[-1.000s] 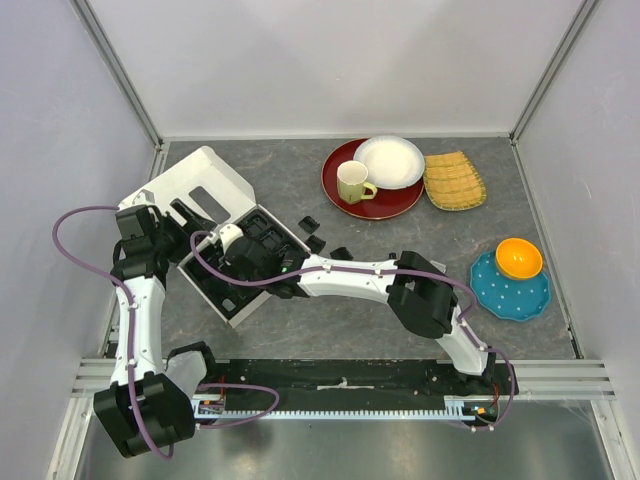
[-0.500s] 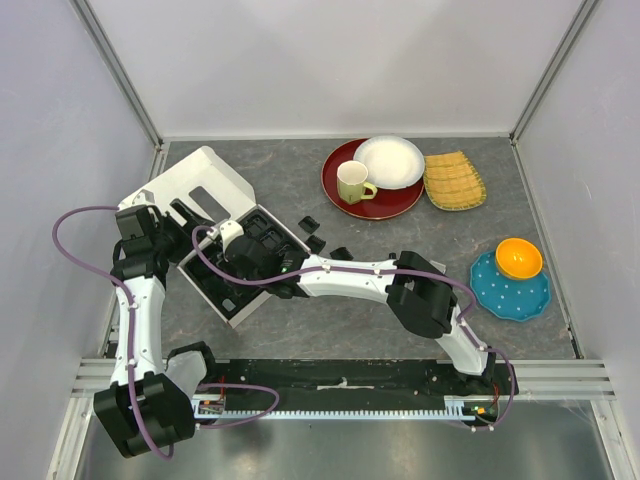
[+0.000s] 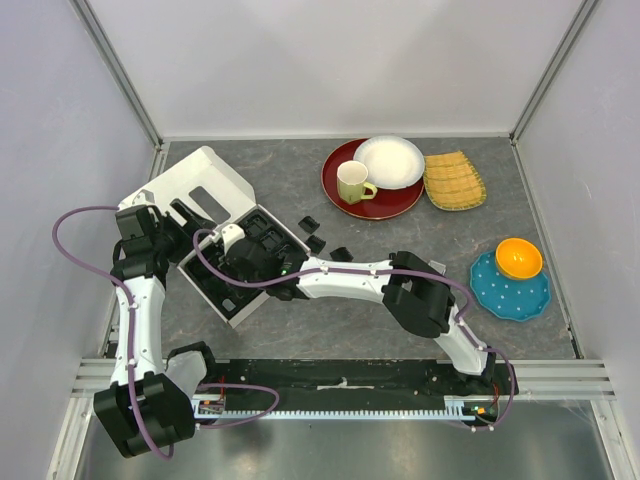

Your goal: Sort the hair-cutting tools

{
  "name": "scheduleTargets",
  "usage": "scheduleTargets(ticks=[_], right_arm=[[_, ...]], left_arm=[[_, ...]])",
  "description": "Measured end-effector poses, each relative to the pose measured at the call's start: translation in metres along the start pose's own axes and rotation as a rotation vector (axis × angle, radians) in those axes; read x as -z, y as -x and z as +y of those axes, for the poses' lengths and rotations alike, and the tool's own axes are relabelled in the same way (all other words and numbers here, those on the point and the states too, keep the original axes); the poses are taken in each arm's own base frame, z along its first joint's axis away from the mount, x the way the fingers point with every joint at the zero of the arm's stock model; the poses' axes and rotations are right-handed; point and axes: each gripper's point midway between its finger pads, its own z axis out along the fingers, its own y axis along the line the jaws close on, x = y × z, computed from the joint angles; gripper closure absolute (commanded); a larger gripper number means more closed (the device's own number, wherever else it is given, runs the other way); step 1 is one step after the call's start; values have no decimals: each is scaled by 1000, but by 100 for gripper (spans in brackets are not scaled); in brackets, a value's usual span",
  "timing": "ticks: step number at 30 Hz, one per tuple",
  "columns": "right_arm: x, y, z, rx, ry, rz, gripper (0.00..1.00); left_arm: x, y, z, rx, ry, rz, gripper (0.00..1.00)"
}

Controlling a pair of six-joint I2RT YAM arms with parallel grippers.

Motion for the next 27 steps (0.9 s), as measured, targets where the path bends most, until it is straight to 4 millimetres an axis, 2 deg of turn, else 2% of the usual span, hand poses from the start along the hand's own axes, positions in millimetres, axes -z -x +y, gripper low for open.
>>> scheduleTargets(ticks=[15,27], right_arm=[[-9,-24,-8,-11,-17,40,100],[-11,-25,-7,-19,-12,36,100]], left_arm=[[0,0,0,0,0,0,10],[0,0,0,0,0,0,10]])
